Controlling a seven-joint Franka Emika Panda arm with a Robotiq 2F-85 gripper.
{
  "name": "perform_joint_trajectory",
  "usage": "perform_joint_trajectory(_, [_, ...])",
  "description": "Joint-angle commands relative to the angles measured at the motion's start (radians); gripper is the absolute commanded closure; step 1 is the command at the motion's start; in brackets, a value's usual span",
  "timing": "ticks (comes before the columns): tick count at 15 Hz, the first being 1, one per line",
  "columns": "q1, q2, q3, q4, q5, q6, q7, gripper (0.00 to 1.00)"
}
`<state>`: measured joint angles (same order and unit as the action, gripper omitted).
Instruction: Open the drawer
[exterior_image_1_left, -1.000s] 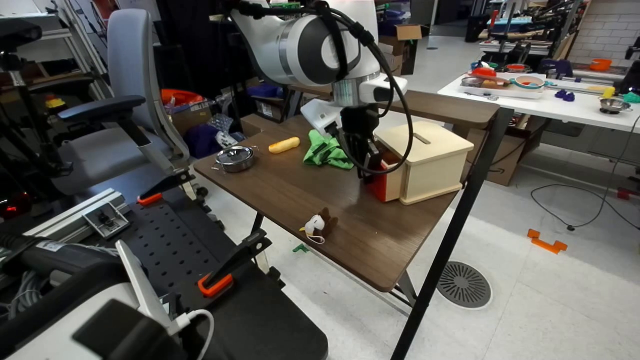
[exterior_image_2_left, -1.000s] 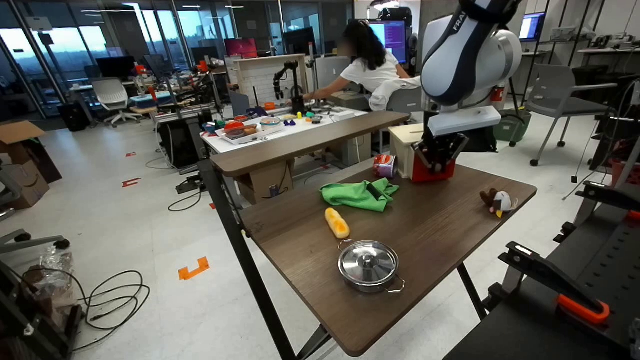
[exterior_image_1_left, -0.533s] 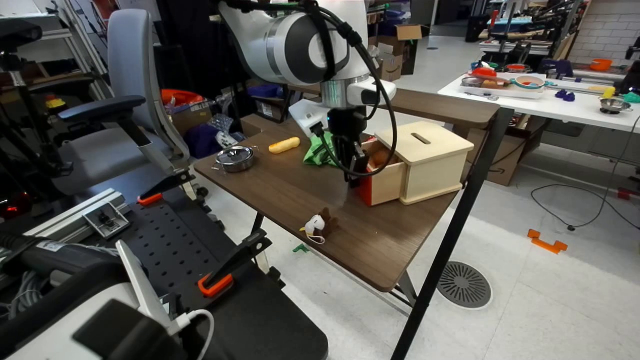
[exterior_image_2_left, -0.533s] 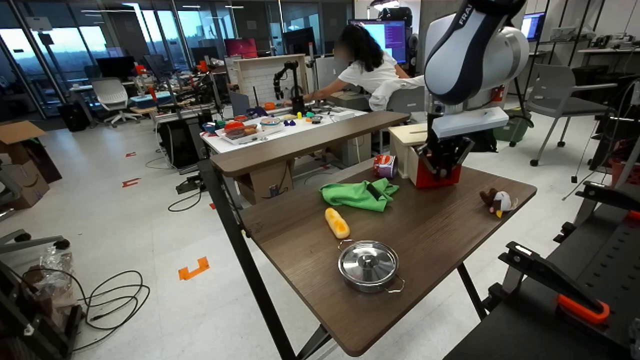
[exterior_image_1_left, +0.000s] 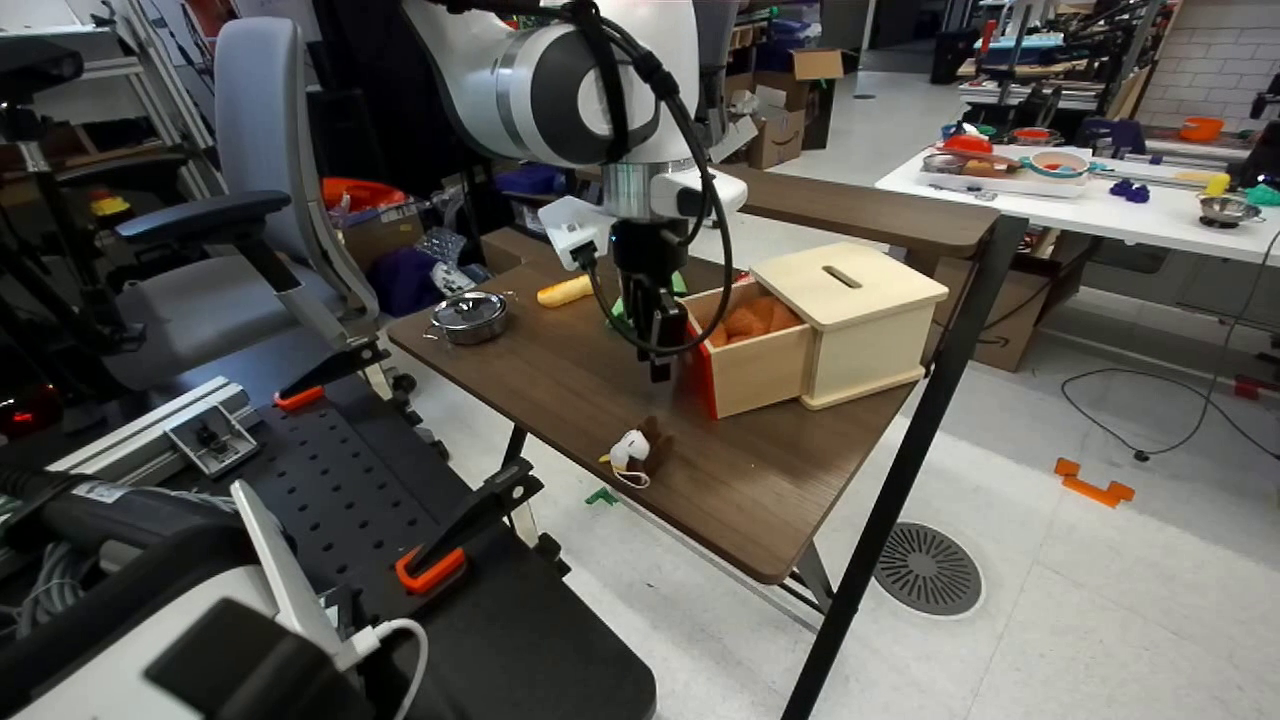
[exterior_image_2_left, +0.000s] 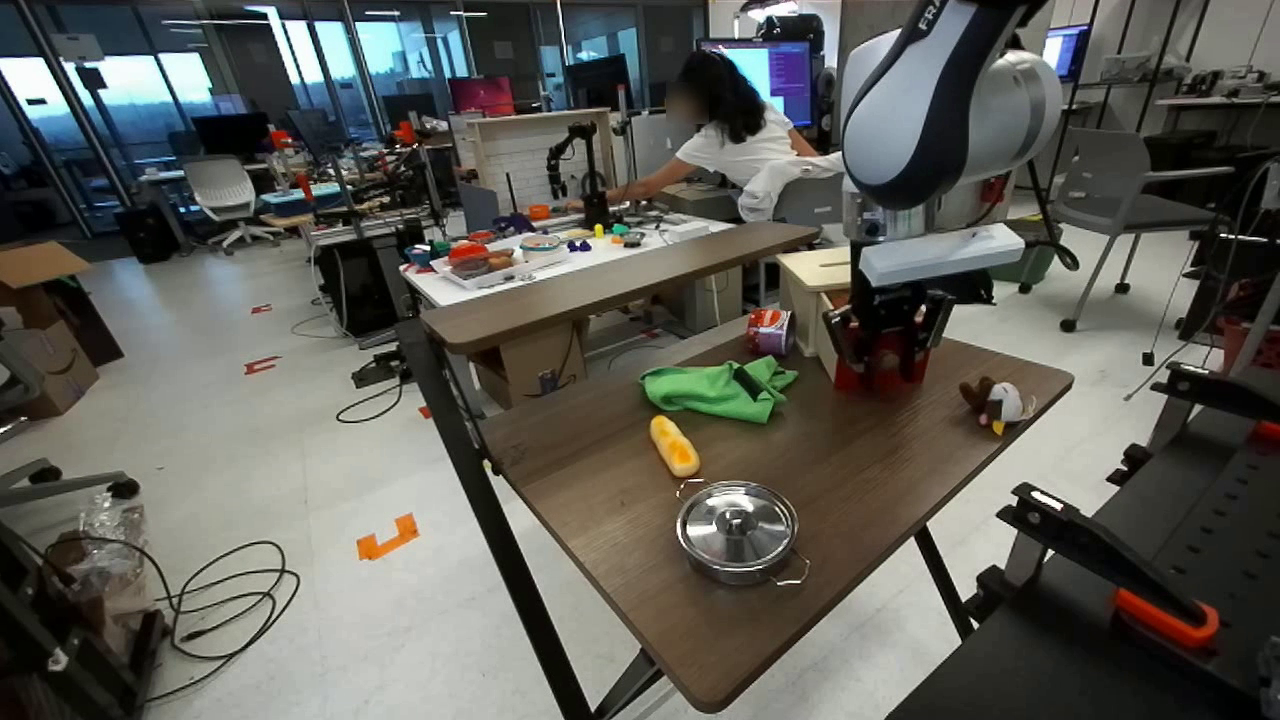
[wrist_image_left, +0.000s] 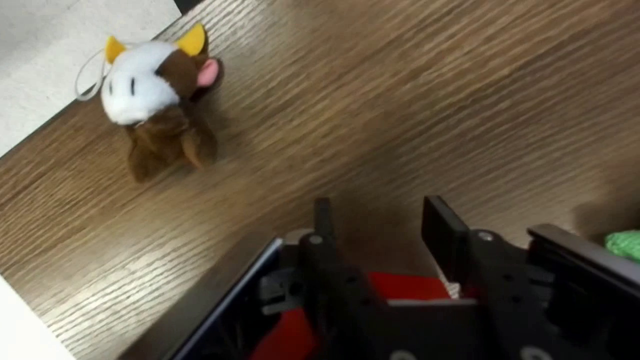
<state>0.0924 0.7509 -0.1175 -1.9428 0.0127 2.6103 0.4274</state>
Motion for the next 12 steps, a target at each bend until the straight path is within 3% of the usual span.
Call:
perform_joint_trajectory(1, [0.006, -0.023, 0.021, -0.022, 0.037, -0.035, -0.013, 0.19])
perform_joint_trajectory(4, [0.002, -0.051, 0.035, -0.036, 0.057, -0.067, -0.014, 0.01])
perform_joint_trajectory(8, [-0.028, -0.194, 0.086, -0.135, 0.109, -0.088, -0.084, 0.0])
perform_joint_trajectory(9, [0.002, -0.077, 0.047, -0.041, 0.082, -0.08, -0.039, 0.0])
perform_joint_trajectory(12, [-0.004, -0.162, 0.067, -0.099, 0.097, -0.08, -0.056, 0.0])
